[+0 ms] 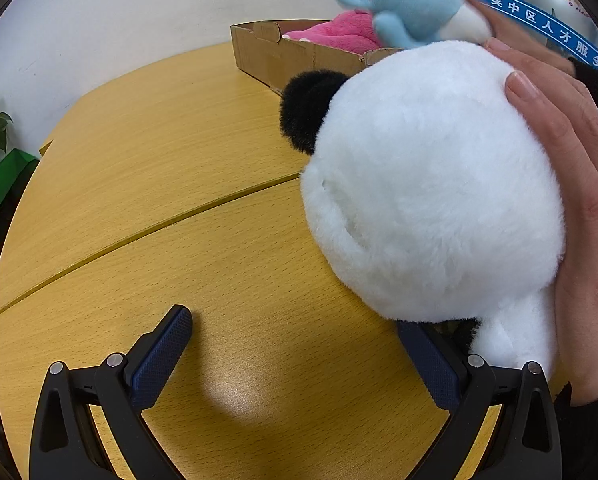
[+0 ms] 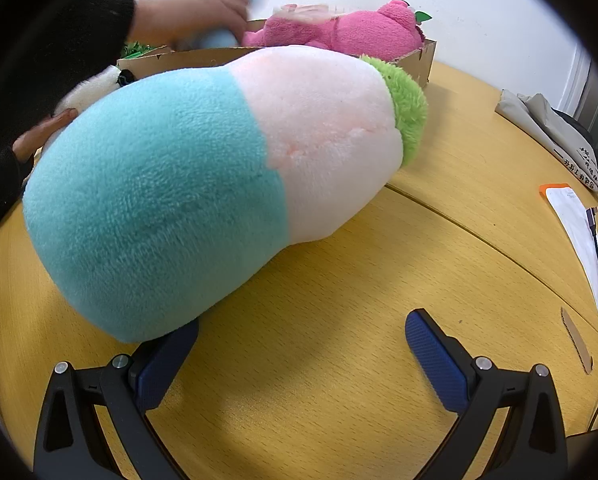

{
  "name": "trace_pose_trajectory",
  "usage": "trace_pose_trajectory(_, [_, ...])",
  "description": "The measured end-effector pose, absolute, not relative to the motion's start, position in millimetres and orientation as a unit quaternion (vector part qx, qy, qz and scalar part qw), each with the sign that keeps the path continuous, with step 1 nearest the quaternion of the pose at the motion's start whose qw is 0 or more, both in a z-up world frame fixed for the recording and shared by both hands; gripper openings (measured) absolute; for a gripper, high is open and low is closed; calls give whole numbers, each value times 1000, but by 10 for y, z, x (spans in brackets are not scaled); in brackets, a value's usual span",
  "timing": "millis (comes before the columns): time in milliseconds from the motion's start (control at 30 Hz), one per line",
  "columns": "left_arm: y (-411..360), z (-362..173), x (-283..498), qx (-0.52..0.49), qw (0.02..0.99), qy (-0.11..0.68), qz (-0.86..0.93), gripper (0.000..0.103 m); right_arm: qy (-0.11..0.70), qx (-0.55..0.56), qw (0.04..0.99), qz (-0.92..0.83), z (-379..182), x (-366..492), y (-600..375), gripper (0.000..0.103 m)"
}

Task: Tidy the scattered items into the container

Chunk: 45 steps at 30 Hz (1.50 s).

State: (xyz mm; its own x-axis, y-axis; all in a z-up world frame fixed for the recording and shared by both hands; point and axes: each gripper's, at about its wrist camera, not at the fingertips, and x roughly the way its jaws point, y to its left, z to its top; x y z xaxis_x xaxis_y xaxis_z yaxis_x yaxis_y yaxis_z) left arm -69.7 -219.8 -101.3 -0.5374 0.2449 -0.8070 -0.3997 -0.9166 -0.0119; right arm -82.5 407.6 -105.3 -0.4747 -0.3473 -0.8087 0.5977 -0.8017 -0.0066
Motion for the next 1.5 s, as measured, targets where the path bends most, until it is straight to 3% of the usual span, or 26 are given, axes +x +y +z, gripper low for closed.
trace_pose_trajectory(1500, [-2157,-1000,-703,-444,187,88,872,103,146,430,279,-846,-1047,-808,4074,103])
